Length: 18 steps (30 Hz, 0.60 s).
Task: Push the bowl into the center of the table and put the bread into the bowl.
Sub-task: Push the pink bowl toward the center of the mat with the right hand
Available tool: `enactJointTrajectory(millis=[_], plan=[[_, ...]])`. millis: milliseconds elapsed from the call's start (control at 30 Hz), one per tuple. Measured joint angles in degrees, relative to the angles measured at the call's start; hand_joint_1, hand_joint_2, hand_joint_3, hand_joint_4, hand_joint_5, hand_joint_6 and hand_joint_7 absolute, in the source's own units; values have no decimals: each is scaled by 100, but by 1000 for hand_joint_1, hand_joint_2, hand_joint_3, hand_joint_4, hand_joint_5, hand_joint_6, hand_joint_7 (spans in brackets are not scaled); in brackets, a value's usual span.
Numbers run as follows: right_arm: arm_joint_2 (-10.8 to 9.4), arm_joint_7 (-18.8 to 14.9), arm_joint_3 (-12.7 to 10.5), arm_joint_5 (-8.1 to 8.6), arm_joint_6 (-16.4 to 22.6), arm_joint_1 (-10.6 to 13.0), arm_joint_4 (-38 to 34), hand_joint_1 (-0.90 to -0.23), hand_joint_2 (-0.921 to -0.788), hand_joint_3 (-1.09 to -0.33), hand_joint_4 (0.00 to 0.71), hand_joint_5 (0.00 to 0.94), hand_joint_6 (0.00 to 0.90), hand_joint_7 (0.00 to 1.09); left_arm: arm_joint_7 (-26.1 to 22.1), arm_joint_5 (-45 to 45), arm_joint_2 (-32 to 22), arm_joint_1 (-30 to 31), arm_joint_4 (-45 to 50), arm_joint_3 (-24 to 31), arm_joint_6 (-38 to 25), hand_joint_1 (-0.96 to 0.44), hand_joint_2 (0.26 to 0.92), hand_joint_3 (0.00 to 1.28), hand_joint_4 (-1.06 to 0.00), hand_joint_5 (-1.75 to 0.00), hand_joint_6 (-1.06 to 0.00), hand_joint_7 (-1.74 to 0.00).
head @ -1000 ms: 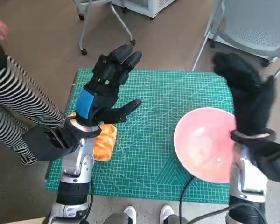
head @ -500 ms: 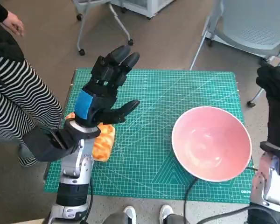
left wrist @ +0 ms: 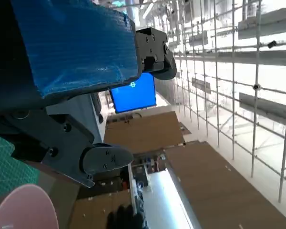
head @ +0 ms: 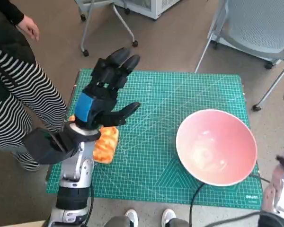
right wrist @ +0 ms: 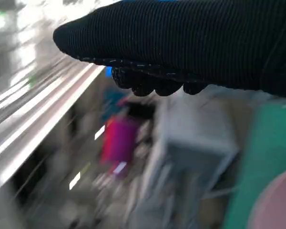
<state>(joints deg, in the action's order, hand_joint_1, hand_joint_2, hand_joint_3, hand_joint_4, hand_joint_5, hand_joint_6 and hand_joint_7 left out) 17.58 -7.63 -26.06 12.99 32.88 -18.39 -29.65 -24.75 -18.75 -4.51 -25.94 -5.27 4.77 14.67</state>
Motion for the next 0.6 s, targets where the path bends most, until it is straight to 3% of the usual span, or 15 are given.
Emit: enactJointTrajectory(millis=[267, 600], plan=[[-3, 147, 18, -156, 442, -86, -1610, -548, -921, -884, 171, 5, 85, 479, -12, -7, 1, 0, 0, 7, -71, -190, 763, 475, -60, -314, 1, -570], [-243, 12, 35, -37, 587, -271, -2764, -556, -921, -863, 178, 4, 143, 401, -76, -31, -51, 2, 22, 33, -137, -189, 770, 456, -71, -294, 1, -569]])
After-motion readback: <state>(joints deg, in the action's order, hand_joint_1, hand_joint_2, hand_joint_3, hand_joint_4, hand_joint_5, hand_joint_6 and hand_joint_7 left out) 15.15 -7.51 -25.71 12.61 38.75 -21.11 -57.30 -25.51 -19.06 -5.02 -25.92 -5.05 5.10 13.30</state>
